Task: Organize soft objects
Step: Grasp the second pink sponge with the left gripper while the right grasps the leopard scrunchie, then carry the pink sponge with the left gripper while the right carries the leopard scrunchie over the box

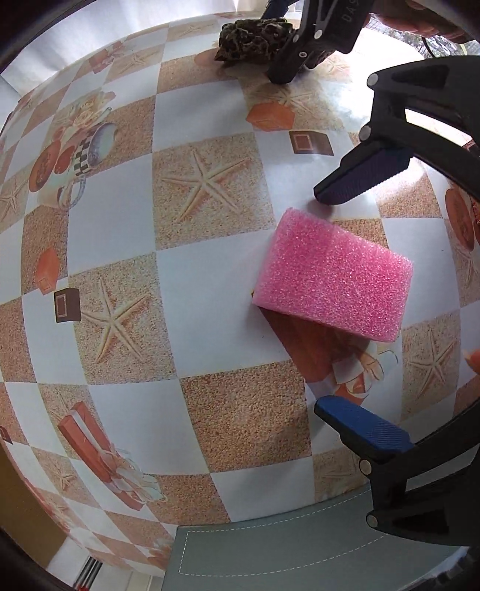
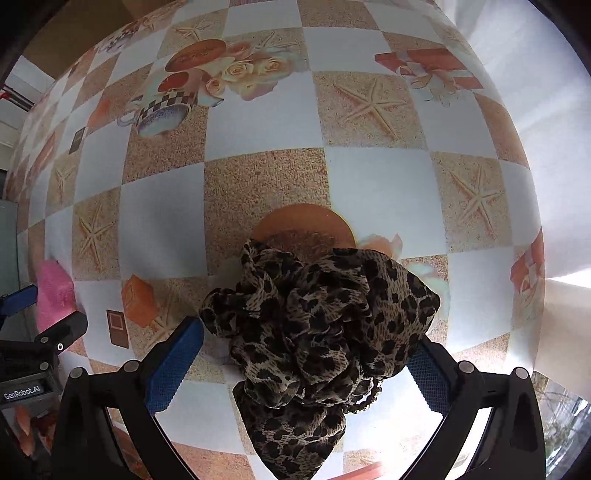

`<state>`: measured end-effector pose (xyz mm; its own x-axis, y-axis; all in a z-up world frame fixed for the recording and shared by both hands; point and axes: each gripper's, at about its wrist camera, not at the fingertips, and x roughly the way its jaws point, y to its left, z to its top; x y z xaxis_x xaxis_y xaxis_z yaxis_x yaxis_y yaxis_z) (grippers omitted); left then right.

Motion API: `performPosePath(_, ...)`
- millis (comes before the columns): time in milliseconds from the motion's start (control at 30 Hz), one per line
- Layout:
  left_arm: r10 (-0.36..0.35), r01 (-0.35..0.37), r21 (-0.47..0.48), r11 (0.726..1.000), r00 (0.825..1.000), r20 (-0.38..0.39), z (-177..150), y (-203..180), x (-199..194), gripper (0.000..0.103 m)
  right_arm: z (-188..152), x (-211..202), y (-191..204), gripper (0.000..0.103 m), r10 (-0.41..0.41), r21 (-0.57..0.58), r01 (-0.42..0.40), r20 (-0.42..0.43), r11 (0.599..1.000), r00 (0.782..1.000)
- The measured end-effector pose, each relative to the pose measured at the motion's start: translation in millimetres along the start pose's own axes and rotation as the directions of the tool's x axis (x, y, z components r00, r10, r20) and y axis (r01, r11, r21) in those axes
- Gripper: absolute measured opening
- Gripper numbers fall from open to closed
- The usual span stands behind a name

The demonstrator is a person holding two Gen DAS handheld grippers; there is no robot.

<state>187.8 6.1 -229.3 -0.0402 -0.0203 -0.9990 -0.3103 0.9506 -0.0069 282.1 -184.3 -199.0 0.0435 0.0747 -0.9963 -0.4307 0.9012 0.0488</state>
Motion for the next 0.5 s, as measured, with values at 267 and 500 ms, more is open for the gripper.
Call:
performPosePath(267, 0.007, -0.006, 0.028, 1.000, 0.998, -0.056, 11.8, -12.4, 1.5, 0.098, -10.6, -0.3, 8.8, 0.099, -0.004, 0.015, 0.005, -0.038, 1.000, 0.999)
performPosePath(500, -0.004, 0.005, 0.125, 0.992, 1.000, -0.003, 2.1, -34.5, -20.7, 0.047, -27.4, -30.0, 20.0, 0.039, 0.053, -0.038, -0.053, -0.005, 0.998, 0.999)
